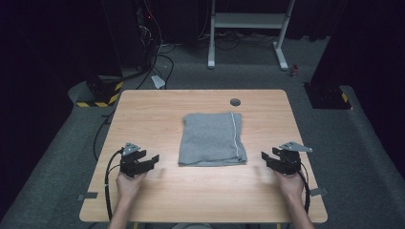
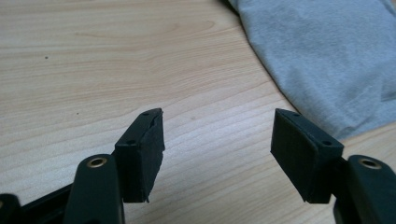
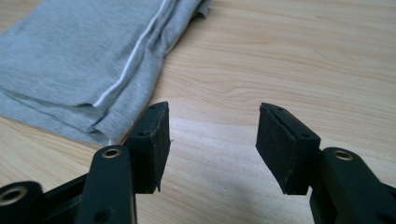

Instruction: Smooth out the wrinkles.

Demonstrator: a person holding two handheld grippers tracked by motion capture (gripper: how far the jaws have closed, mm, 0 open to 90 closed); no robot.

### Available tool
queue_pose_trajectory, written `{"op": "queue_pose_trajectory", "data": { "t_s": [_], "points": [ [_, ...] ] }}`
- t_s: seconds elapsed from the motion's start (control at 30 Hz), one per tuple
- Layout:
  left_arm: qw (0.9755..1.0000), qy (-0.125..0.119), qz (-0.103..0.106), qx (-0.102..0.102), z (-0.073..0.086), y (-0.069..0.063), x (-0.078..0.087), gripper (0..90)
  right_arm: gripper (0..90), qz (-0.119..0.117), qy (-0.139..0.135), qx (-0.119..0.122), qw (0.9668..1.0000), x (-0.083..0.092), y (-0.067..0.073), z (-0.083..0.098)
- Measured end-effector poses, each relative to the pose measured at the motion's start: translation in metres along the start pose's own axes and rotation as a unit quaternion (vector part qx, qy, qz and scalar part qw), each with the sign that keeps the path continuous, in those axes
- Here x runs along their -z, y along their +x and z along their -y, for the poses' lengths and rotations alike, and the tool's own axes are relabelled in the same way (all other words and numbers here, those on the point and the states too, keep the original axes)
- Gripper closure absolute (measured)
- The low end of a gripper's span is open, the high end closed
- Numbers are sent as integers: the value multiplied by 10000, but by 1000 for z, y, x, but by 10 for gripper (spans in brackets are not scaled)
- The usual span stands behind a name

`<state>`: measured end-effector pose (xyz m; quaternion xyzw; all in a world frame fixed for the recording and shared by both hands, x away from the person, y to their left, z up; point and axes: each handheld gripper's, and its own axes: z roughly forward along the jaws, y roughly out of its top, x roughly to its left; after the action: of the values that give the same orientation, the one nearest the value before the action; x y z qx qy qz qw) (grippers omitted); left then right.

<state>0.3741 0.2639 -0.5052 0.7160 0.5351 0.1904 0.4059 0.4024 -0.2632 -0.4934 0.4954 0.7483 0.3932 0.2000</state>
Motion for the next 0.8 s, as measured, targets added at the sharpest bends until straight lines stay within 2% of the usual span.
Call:
{"op": "queue_pose_trajectory", "data": {
  "t_s": [0.17, 0.3, 0.4, 0.53, 0.6, 0.8],
  "points": [
    [9998, 25, -195, 79, 1, 4, -8, 350, 447, 94, 137, -20, 9999, -6, -3, 2],
    [9994, 79, -345, 24, 2, 7, -12, 351, 444, 198, 170, 29, 9997, -9, -4, 3],
    [9985, -9, -539, -79, 3, 5, -13, 360, 443, 279, 179, 90, 9994, -12, -6, 3],
    [9983, 49, -570, -72, 2, 4, -18, 360, 444, 393, 177, 91, 9990, -16, -5, 3],
    [9980, 105, -600, -179, 0, 4, -20, 358, 444, 414, 219, 117, 9988, -19, -5, 4],
    [9974, 131, -682, -195, 1, 4, -24, 354, 440, 512, 296, 132, 9982, -24, -7, 5]
  ]
}}
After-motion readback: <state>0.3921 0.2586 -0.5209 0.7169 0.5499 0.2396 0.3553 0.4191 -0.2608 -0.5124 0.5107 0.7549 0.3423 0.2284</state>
